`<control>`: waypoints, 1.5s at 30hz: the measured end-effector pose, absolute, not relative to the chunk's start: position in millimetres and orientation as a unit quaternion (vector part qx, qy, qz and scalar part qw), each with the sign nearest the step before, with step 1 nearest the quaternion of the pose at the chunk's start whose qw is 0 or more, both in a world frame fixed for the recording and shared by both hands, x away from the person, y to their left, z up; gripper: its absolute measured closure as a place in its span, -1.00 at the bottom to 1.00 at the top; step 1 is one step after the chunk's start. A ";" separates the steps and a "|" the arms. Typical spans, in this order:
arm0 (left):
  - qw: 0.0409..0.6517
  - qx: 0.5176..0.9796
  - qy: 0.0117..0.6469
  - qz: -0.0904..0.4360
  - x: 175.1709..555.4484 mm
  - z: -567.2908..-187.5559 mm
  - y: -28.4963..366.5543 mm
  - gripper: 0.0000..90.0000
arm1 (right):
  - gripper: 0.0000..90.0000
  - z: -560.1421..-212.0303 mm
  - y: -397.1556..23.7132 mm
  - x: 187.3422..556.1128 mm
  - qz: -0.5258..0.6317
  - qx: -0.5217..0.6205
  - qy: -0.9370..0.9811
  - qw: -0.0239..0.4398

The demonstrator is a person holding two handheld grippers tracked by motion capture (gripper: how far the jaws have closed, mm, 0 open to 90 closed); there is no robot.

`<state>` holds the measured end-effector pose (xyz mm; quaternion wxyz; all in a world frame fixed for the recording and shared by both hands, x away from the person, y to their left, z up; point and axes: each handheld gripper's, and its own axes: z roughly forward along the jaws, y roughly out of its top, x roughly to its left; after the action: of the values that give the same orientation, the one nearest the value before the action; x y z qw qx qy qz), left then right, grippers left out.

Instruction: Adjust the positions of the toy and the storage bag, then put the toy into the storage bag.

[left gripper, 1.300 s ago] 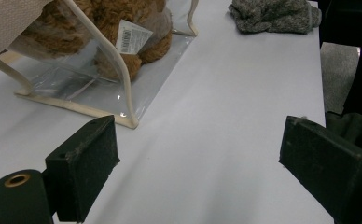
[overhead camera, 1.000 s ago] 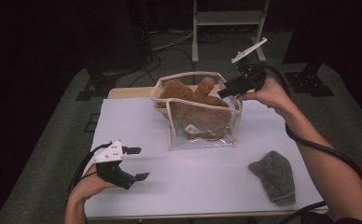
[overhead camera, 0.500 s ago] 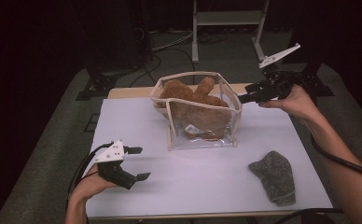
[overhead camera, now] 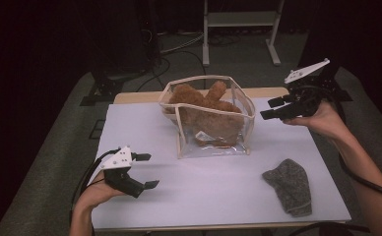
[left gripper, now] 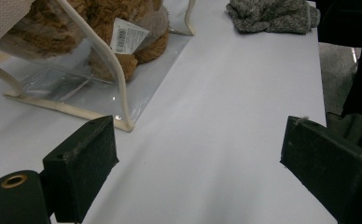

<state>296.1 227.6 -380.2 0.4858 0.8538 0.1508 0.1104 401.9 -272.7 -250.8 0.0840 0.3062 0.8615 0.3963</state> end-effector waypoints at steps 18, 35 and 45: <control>0.489 0.854 0.144 0.109 298.1 -378.1 221.8 -0.79 | -0.25 -276.6 -286.5 379.9 0.402 0.313 0.857 0.072; 0.489 0.855 0.139 0.104 301.9 -379.5 219.1 -0.79 | -0.29 -321.6 -301.7 361.4 0.395 0.336 0.853 0.060; 0.486 0.857 0.140 0.103 301.3 -380.8 217.4 -0.79 | -0.31 -347.5 -310.0 348.4 0.395 0.345 0.849 0.057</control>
<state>301.3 217.4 -380.8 0.4858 0.8566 0.1403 0.1028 348.4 -310.0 -347.5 0.0569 0.3451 0.8493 0.3954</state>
